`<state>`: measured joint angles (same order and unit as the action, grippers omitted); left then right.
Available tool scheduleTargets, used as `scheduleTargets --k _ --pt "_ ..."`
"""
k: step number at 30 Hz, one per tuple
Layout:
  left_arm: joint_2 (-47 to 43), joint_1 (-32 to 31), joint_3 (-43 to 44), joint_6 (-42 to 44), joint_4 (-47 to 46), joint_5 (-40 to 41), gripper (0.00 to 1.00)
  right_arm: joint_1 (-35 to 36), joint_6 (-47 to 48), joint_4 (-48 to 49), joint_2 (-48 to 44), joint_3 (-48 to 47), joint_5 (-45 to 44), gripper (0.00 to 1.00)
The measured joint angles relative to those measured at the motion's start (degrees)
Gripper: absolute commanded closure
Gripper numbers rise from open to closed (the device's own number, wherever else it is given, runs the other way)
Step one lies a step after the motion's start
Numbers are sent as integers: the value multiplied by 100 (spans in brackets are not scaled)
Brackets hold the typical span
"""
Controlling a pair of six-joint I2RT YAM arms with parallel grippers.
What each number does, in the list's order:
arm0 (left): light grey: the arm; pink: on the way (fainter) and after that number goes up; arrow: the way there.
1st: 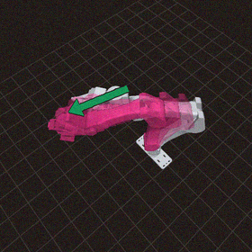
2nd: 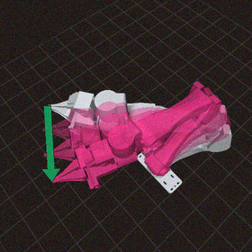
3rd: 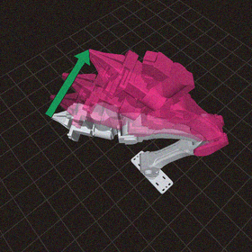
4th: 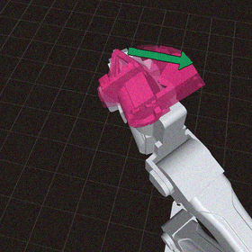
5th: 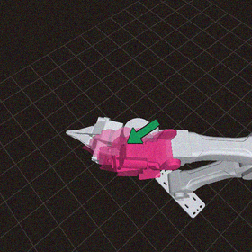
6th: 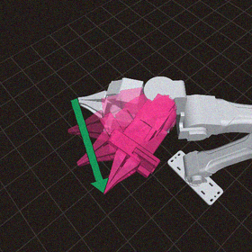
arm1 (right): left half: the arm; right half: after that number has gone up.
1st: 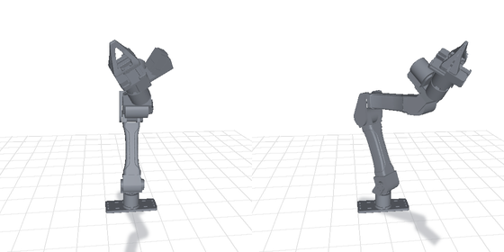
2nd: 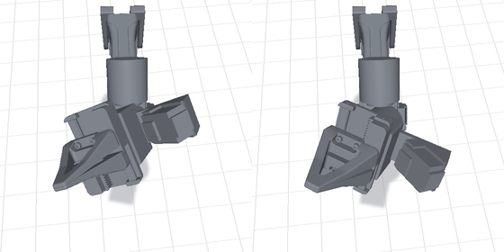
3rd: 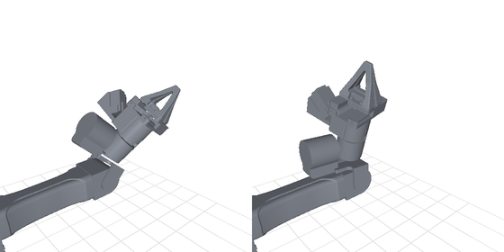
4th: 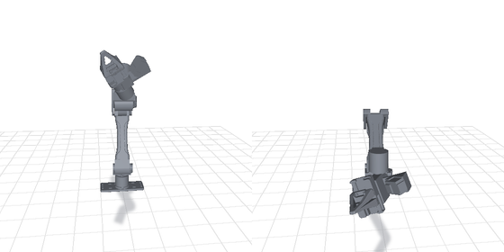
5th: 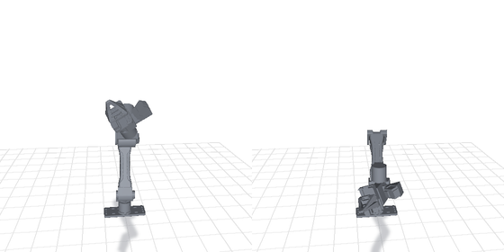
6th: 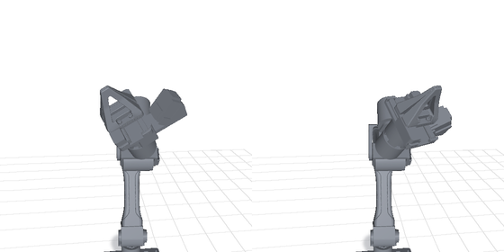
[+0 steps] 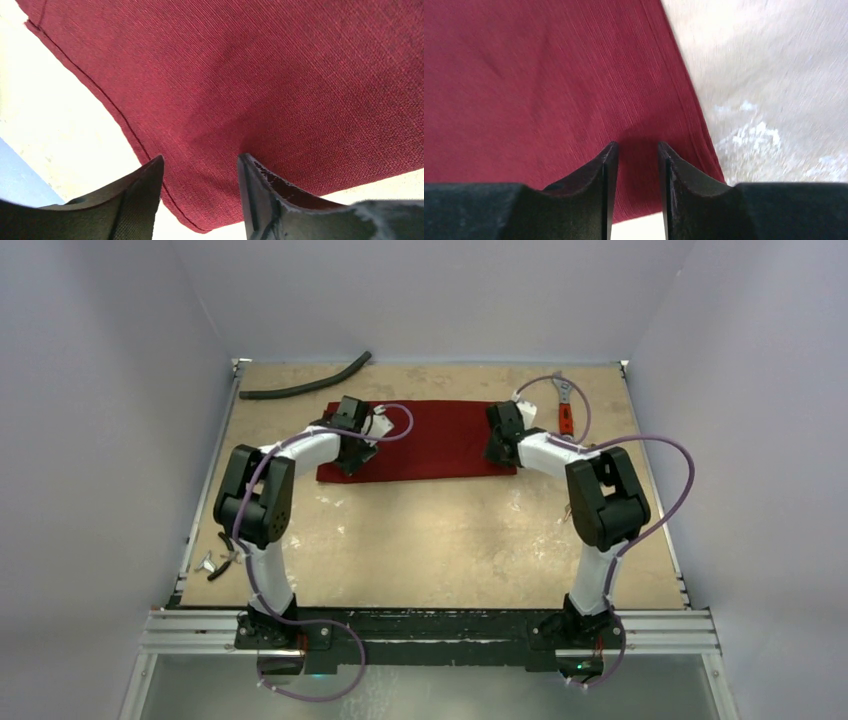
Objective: Fold the napkin into a case and place the utensils inside
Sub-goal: Move the rectangle-folded napkin to the center of the board, then smooth out the rectangle-folded napkin at the center of the board.
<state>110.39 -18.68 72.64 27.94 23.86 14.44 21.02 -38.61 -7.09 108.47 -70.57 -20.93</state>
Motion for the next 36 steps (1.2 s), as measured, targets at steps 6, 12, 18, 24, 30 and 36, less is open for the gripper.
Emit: scheduleTargets --k 6,12,18,24,30,36 --pt "-155 -9 -398 138 -354 -140 63 92 -203 175 -118 542 238 79" --pt "-431 -9 -861 334 -592 -321 67 227 -455 256 -728 1316 400 82" --pt "-1335 20 -1738 518 -4 -743 67 828 -789 -105 -1742 2341 538 80" --pt "-1875 24 -2039 619 1276 -1550 54 1178 -1231 -789 -2817 3097 726 70" --pt "-1867 61 -1246 415 2072 -1725 42 1147 -1213 -1565 -2918 2264 649 54" --pt "-1102 649 404 -162 1729 -1427 40 772 -623 -1488 -2402 662 514 44"
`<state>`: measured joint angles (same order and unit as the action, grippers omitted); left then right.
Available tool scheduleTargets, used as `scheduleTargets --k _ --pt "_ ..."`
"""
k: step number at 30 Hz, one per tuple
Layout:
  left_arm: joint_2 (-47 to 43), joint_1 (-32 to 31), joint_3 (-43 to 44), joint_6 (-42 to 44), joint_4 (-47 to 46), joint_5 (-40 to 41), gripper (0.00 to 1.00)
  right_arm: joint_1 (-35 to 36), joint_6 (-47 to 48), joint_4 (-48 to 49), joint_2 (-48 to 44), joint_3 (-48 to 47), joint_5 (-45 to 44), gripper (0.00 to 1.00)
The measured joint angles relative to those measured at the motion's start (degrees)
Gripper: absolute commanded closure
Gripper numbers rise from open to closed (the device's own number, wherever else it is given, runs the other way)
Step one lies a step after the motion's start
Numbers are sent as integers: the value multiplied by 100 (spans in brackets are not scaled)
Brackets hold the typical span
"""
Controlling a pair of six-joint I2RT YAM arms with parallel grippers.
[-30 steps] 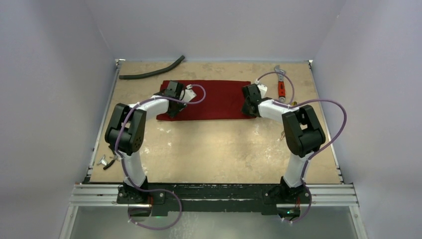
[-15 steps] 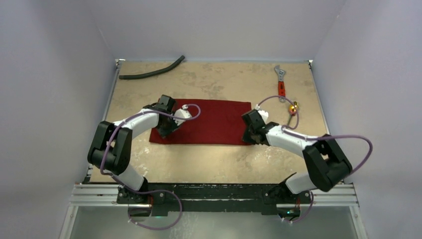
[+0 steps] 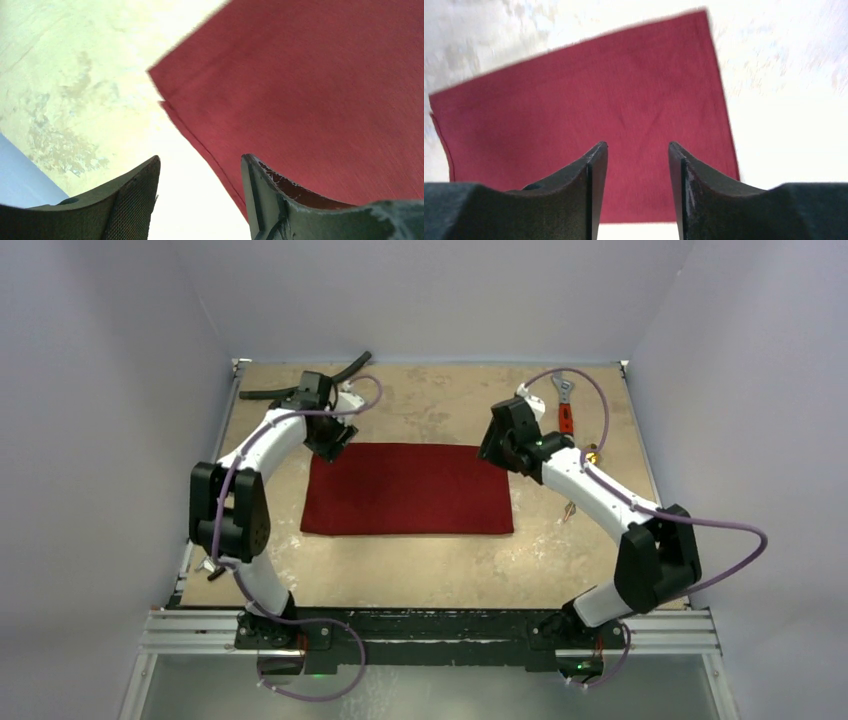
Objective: Fold the napkin into a case and place the utensils inside
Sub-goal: Smooth out the rectangle-folded napkin at the center of the board.
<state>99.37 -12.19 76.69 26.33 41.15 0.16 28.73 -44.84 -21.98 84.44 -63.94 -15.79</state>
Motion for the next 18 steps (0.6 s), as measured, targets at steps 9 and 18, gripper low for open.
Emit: scheduleTargets --k 9,18 --pt "1351 1040 485 -745 -247 90 43 -647 1202 645 1119 -409 363 33" --pt "1631 1141 621 -986 -332 -203 52 -909 1644 1178 1547 -409 625 41"
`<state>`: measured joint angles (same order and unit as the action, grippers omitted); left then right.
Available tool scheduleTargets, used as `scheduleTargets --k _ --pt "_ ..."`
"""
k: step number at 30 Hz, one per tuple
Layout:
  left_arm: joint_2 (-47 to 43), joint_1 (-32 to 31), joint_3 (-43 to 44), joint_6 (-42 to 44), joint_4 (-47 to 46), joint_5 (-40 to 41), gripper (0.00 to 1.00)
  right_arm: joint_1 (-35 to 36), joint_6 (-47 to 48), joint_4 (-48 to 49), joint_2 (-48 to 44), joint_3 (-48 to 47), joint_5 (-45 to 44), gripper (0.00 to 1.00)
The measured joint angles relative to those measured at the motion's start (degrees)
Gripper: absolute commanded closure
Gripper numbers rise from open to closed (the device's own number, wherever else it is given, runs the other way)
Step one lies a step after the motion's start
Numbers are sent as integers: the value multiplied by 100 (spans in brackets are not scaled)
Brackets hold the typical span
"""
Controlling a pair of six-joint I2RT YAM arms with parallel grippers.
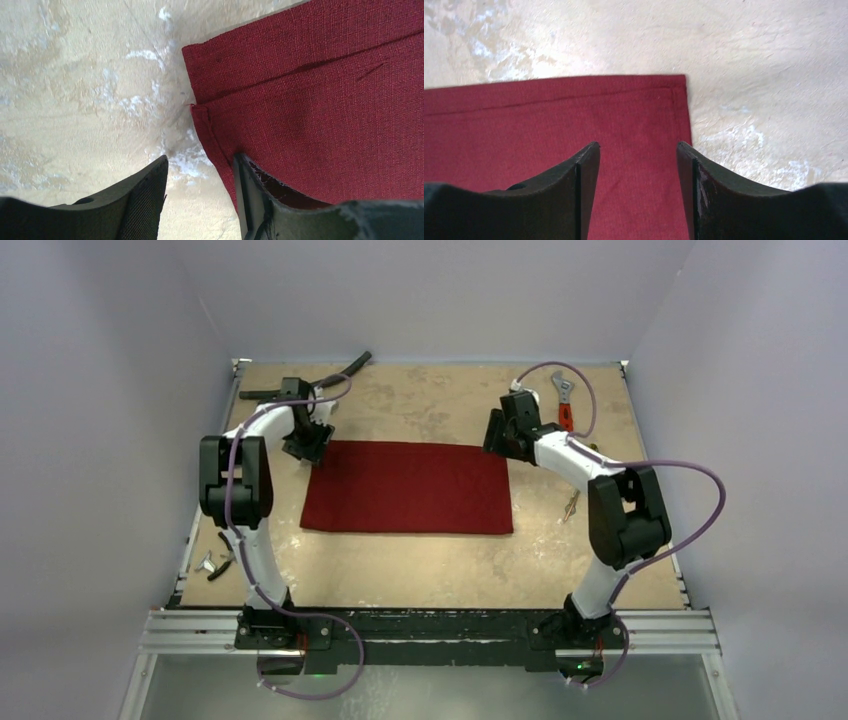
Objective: Fold the napkin into a case and place the utensils inside
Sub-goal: Smooth out the rectangle-folded napkin at the center of the board.
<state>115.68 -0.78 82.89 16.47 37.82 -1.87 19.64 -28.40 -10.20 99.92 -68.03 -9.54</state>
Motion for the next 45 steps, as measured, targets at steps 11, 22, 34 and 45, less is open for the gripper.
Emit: scheduleTargets --k 11,22,34,45 --pt "289 11 404 -46 -35 -332 56 -348 240 354 905 -227 11 44" --pt "295 35 728 -111 210 -737 40 -433 304 511 1139 -334 2 52" --pt "597 39 938 -262 151 -796 78 -433 289 505 621 -107 -278 44" --pt "710 186 1005 -291 52 -994 100 -433 295 656 634 -105 -179 48"
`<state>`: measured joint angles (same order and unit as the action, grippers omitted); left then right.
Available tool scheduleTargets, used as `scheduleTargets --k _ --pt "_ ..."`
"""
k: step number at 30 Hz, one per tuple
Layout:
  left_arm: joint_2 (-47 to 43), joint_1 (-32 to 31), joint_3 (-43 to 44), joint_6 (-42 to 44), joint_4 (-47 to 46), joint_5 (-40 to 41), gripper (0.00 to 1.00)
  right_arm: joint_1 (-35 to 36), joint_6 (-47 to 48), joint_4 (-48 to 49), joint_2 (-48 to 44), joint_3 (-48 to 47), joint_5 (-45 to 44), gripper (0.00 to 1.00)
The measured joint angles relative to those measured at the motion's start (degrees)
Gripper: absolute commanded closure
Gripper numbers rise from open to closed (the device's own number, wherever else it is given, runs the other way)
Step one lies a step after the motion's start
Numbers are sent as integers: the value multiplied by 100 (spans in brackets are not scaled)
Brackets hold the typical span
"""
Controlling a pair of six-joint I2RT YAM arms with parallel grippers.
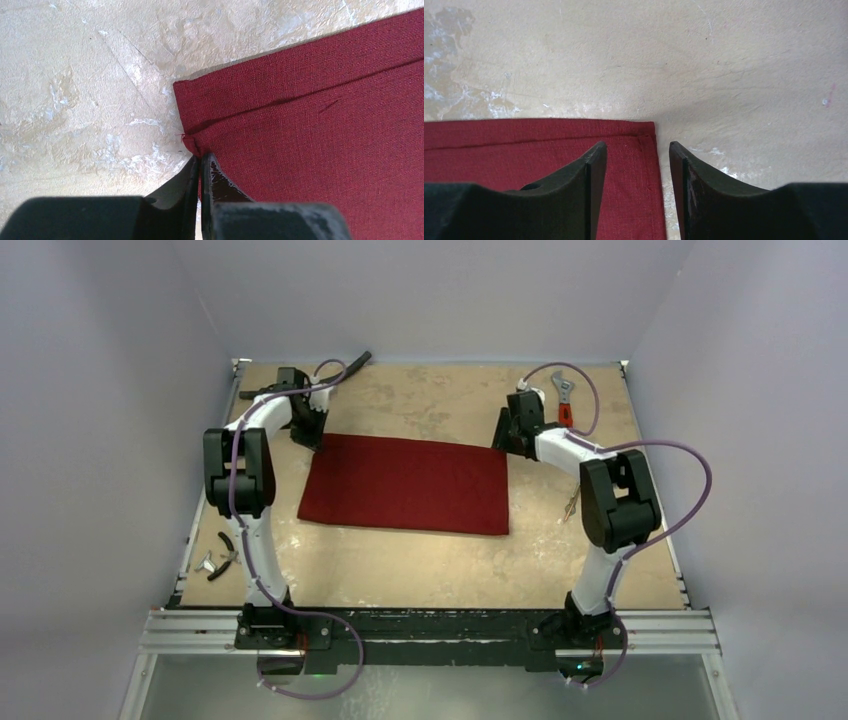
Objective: Fold the napkin into a case and place the utensils inside
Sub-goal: Smooth out the rectangle-folded napkin at the center of the board.
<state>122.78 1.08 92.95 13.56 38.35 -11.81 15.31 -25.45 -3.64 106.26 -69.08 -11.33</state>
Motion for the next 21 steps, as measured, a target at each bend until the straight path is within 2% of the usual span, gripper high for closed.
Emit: scheduleTargets --k 9,21 --pt "-2 7 -2 -57 -11 -129 100 0 0 59 216 -11 260 49" --pt "-20 7 -33 -52 -37 -136 100 0 -15 127 315 -11 501 56"
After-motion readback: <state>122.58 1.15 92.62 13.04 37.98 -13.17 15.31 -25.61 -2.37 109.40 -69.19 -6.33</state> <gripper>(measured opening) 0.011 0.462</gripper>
